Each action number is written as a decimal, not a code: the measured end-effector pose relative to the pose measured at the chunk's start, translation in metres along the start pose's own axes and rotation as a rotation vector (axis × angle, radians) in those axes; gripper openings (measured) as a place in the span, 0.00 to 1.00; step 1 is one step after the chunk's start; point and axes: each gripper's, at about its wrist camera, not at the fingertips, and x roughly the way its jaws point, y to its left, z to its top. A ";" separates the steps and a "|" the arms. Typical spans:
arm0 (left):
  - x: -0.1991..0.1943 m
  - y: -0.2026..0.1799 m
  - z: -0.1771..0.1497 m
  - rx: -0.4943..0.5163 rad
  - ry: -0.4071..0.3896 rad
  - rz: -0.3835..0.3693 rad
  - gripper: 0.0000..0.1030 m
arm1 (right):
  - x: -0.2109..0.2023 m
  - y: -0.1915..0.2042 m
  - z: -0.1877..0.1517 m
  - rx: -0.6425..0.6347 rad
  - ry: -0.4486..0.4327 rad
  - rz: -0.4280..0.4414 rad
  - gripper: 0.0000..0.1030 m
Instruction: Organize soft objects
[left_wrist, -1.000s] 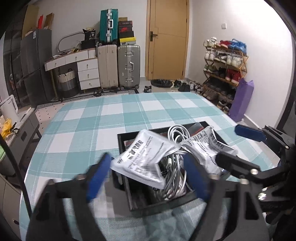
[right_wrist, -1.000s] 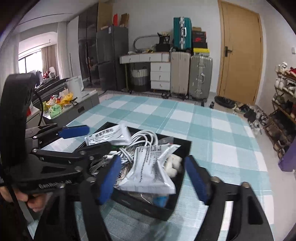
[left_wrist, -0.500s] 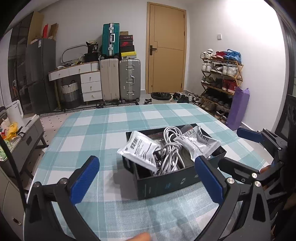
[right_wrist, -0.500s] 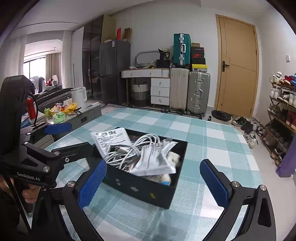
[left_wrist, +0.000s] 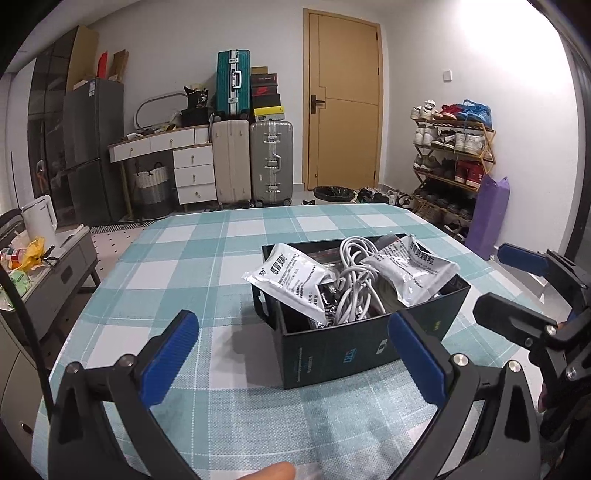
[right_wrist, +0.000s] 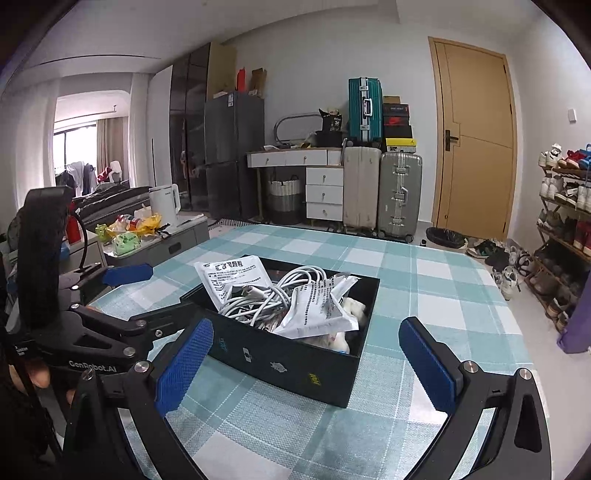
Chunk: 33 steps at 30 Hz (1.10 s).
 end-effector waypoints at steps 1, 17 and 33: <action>0.001 0.001 0.000 -0.002 -0.003 0.003 1.00 | -0.001 0.000 -0.001 0.000 -0.001 -0.001 0.99; 0.007 0.009 -0.003 -0.047 0.015 0.007 1.00 | -0.002 -0.003 -0.009 0.018 -0.014 -0.006 0.99; 0.009 0.008 -0.004 -0.049 0.016 0.007 1.00 | -0.002 -0.004 -0.008 0.025 -0.016 -0.003 0.99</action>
